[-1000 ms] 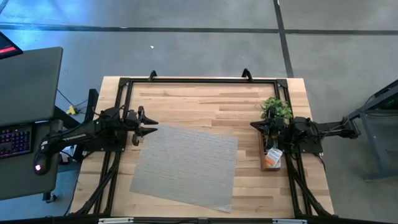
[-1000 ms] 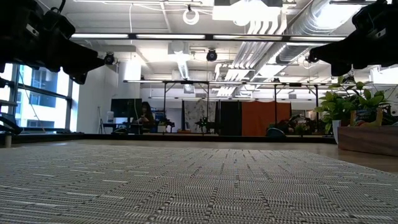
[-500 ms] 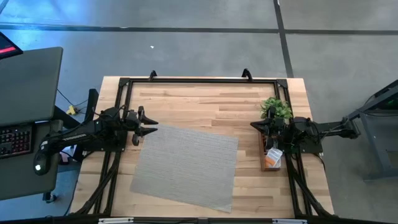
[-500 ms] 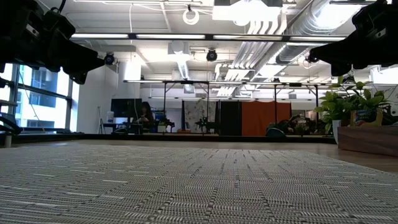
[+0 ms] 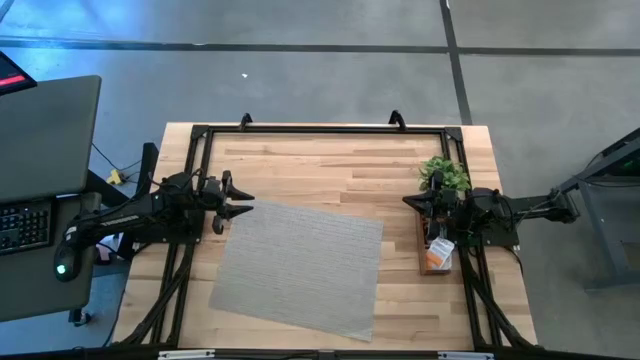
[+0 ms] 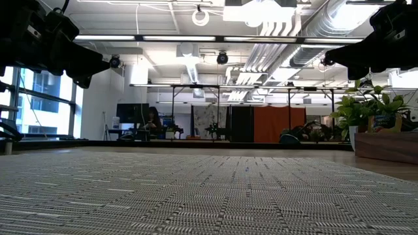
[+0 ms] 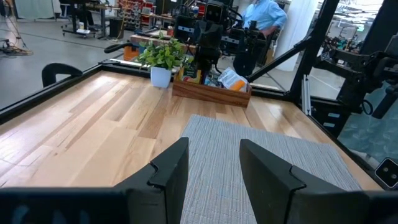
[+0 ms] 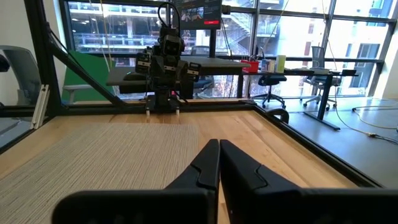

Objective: Pick & Place Tea
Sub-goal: Return to Home Position

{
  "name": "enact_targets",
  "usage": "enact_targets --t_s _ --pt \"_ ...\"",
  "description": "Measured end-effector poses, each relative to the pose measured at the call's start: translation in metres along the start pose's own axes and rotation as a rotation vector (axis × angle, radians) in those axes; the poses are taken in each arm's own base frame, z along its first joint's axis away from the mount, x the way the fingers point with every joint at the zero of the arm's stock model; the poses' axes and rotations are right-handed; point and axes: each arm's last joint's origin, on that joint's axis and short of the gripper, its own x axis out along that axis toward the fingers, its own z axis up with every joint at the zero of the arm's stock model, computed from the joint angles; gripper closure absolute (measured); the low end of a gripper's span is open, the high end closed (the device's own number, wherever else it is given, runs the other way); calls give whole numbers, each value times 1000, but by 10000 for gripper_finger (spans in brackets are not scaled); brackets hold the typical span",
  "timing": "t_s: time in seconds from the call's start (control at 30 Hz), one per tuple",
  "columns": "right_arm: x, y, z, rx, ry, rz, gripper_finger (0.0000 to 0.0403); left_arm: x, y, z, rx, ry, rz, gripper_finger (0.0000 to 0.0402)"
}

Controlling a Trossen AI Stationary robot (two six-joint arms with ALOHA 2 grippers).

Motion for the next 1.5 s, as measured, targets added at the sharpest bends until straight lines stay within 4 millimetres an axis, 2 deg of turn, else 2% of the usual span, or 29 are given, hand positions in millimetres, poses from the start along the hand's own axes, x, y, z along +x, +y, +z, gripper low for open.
enact_targets --t_s 1.5 --pt "0 0 0 0 0 0 395 0 0 0 0 0 -1 260"
